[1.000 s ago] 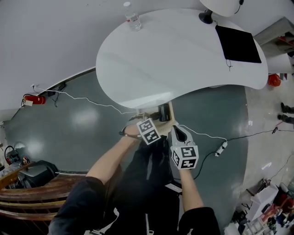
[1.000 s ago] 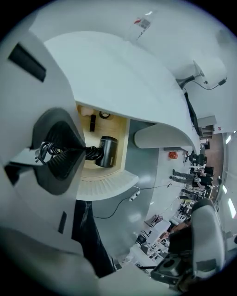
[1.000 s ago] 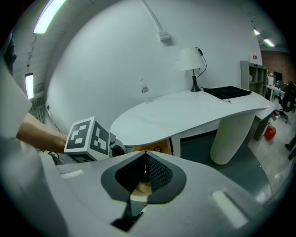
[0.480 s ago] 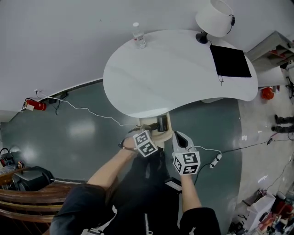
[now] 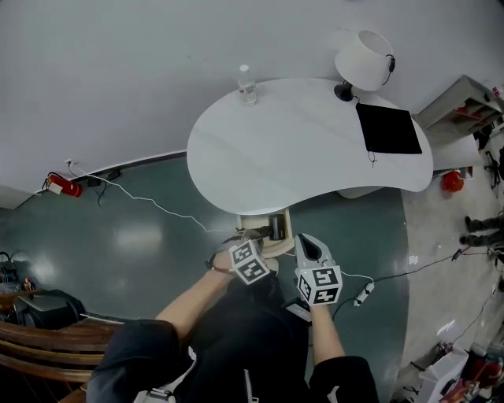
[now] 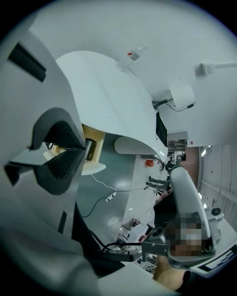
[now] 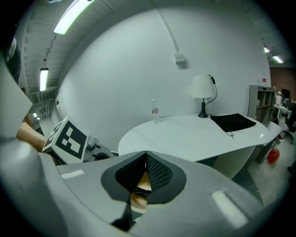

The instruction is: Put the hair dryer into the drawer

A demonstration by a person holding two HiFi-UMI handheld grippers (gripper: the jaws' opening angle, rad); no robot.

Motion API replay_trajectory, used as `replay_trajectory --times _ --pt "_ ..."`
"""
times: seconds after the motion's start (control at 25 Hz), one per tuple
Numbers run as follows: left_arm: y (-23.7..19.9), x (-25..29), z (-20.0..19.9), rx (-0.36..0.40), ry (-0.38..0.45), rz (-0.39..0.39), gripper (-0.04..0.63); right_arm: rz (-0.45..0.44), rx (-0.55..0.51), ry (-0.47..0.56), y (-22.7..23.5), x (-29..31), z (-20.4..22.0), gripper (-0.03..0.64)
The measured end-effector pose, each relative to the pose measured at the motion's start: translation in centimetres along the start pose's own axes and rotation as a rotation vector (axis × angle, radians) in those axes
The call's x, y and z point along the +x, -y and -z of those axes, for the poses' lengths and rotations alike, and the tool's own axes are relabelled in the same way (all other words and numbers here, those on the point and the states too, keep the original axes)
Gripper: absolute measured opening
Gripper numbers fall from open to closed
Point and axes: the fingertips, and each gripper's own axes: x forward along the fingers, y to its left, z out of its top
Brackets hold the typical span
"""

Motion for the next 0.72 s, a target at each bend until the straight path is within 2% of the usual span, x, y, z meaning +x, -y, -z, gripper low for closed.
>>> replay_trajectory --times 0.72 --pt "0.7 -0.7 0.4 -0.045 0.005 -0.027 0.026 -0.054 -0.047 0.003 -0.7 -0.3 -1.2 0.003"
